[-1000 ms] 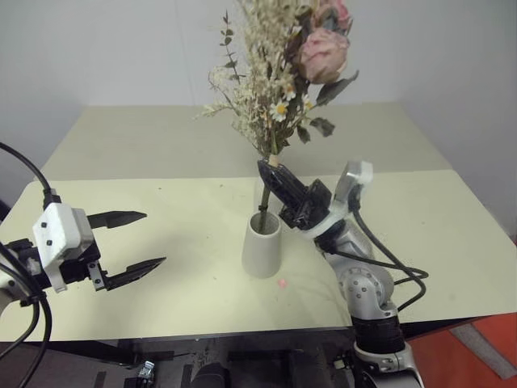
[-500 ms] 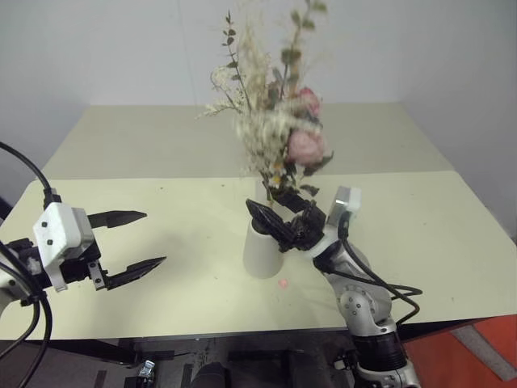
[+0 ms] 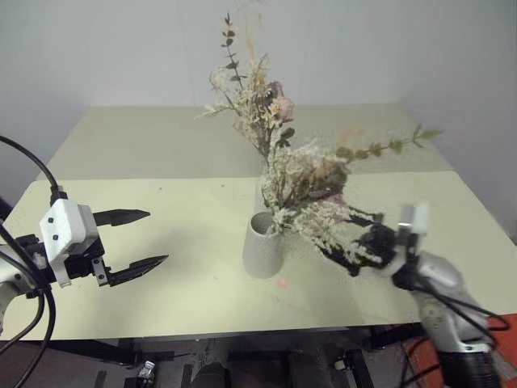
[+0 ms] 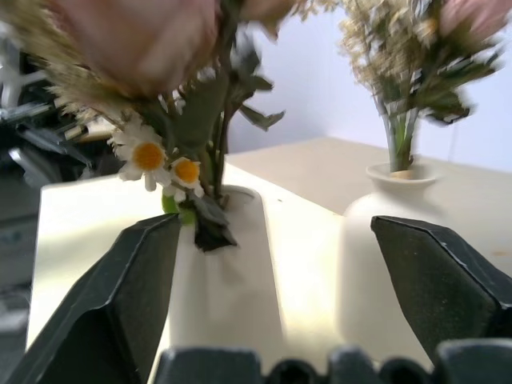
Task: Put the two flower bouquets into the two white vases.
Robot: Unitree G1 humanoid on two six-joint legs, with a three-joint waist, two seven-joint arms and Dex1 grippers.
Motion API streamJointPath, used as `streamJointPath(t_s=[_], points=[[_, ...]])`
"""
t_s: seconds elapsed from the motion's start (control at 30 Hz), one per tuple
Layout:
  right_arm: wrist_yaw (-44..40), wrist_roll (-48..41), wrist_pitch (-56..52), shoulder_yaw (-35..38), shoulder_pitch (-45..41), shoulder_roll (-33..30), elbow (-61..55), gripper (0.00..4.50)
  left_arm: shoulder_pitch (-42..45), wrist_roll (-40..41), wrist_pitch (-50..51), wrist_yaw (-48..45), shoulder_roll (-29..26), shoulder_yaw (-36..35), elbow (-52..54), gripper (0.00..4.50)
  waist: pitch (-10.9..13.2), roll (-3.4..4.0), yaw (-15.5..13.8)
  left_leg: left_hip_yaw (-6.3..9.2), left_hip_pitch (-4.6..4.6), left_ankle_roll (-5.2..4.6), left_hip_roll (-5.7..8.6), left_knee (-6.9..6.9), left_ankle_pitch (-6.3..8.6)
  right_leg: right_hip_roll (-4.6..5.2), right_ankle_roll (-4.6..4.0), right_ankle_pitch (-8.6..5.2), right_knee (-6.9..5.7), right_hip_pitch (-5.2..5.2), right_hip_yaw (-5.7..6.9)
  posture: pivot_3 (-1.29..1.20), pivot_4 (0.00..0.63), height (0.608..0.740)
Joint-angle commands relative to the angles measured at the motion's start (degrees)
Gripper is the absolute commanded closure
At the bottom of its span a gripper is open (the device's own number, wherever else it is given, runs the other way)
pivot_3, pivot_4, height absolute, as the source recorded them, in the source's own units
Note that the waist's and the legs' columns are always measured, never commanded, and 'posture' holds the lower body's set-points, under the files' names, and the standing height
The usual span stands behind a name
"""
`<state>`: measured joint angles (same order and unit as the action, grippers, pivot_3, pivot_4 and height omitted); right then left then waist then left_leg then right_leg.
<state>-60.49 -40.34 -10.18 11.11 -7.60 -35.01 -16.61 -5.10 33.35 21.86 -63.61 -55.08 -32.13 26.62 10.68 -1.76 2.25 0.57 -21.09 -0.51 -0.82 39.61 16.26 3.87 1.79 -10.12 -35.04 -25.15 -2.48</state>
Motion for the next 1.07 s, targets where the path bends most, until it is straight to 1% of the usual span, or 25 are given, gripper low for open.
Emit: streamJointPath(t_s=[0.03, 0.07, 0.13, 0.2, 0.27, 0.33, 0.43, 0.57, 0.77, 0.93, 1.07], points=[[-10.9, -2.4, 0.7, 7.6, 1.4, -8.8, 2.9, 0.03, -0.5, -0.5, -1.2, 0.4, -0.1, -0.6, 1.2, 0.00, 0.0, -0.01, -0.1, -0.01, -0.01, -0.01, 0.00, 0.01, 0.00, 0.01, 0.01, -0.01, 0.02, 0.00, -0.01, 0.00, 0.150, 0.740], [-13.5, -2.3, -0.4, 9.0, 1.7, -12.3, 5.1, 0.03, -0.7, -0.5, -1.3, 0.6, 0.1, -0.8, 1.4, 0.00, 0.0, -0.03, 0.0, -0.02, -0.01, -0.01, 0.00, 0.01, 0.01, 0.01, 0.01, -0.01, 0.04, 0.02, 0.00, 0.00, 0.150, 0.740], [-17.0, -1.5, 0.4, 10.8, 1.9, -15.8, 8.5, 0.03, -1.1, -0.6, -1.4, 0.6, 0.3, -1.1, 1.7, 0.00, 0.0, -0.04, 0.0, -0.07, 0.01, -0.02, 0.00, 0.04, 0.01, 0.01, 0.01, -0.01, 0.04, 0.05, -0.04, 0.00, 0.150, 0.740], [-21.1, -1.2, 1.4, 15.0, 1.9, -20.3, 14.1, 0.03, -1.9, -0.6, -1.4, 0.8, 0.5, -2.4, 1.9, 0.00, 0.0, -0.06, 0.0, -0.09, 0.03, -0.02, -0.06, 0.05, 0.01, -0.06, 0.19, -0.14, 0.04, 0.11, -0.05, 0.00, 0.150, 0.740], [-23.3, -0.3, 1.8, 18.6, 1.4, -24.1, 19.0, 0.03, -2.8, -0.8, -1.6, 0.6, 0.5, -3.9, 1.6, 0.00, 0.0, -0.06, 0.0, -0.12, 0.04, -0.02, -0.06, 0.05, 0.01, -0.06, 0.24, -0.18, 0.03, 0.10, -0.08, 0.00, 0.150, 0.740], [-22.9, 0.8, 1.2, 20.1, 0.8, -26.6, 21.0, 0.03, -3.6, -1.1, -1.9, 0.3, 0.3, -5.2, 1.1, 0.00, 0.0, -0.06, 0.0, -0.14, 0.03, -0.02, -0.05, 0.06, 0.01, -0.04, 0.22, -0.18, 0.03, 0.10, -0.09, 0.00, 0.150, 0.740], [-19.7, 2.5, -1.4, 21.6, 0.0, -29.1, 24.0, 0.03, -4.3, -2.0, -2.6, -0.1, 0.2, -6.5, -0.2, 0.00, 0.0, -0.07, 0.1, -0.16, 0.04, -0.02, -0.09, 0.05, 0.01, -0.08, 0.22, -0.19, 0.03, 0.10, -0.10, 0.00, 0.150, 0.740], [-18.6, 3.2, -1.8, 24.0, 1.2, -29.5, 23.1, 0.03, -3.5, -2.4, -3.4, -0.5, -0.4, -6.4, -1.9, 0.00, 0.0, -0.07, 0.0, -0.18, 0.04, -0.02, -0.08, 0.07, 0.01, -0.08, 0.25, -0.21, 0.02, 0.10, -0.13, 0.00, 0.150, 0.740], [-17.5, 3.8, -2.7, 26.8, 5.3, -28.5, 19.4, 0.03, -1.5, -2.4, -4.0, -1.1, -1.1, -5.1, -3.3, 0.00, 0.0, -0.07, -0.1, -0.19, 0.02, -0.02, -0.07, 0.08, 0.01, -0.07, 0.25, -0.21, 0.03, 0.09, -0.15, 0.00, 0.150, 0.740], [-16.1, 5.7, -2.0, 27.7, 8.7, -27.6, 17.3, 0.03, -0.8, -2.9, -4.4, -1.6, -1.4, -4.6, -4.4, 0.00, 0.0, -0.07, -0.2, -0.19, 0.02, -0.02, -0.08, 0.08, 0.01, -0.07, 0.25, -0.22, 0.02, 0.09, -0.15, 0.00, 0.150, 0.740], [-13.8, 4.0, -3.3, 27.7, 7.6, -26.4, 13.5, 0.03, -0.1, -3.2, -4.7, -1.4, -1.7, -4.6, -5.0, 0.00, 0.0, -0.08, 0.0, -0.22, 0.03, -0.02, -0.08, 0.08, 0.01, -0.08, 0.26, -0.22, 0.02, 0.09, -0.19, 0.00, 0.150, 0.740]])
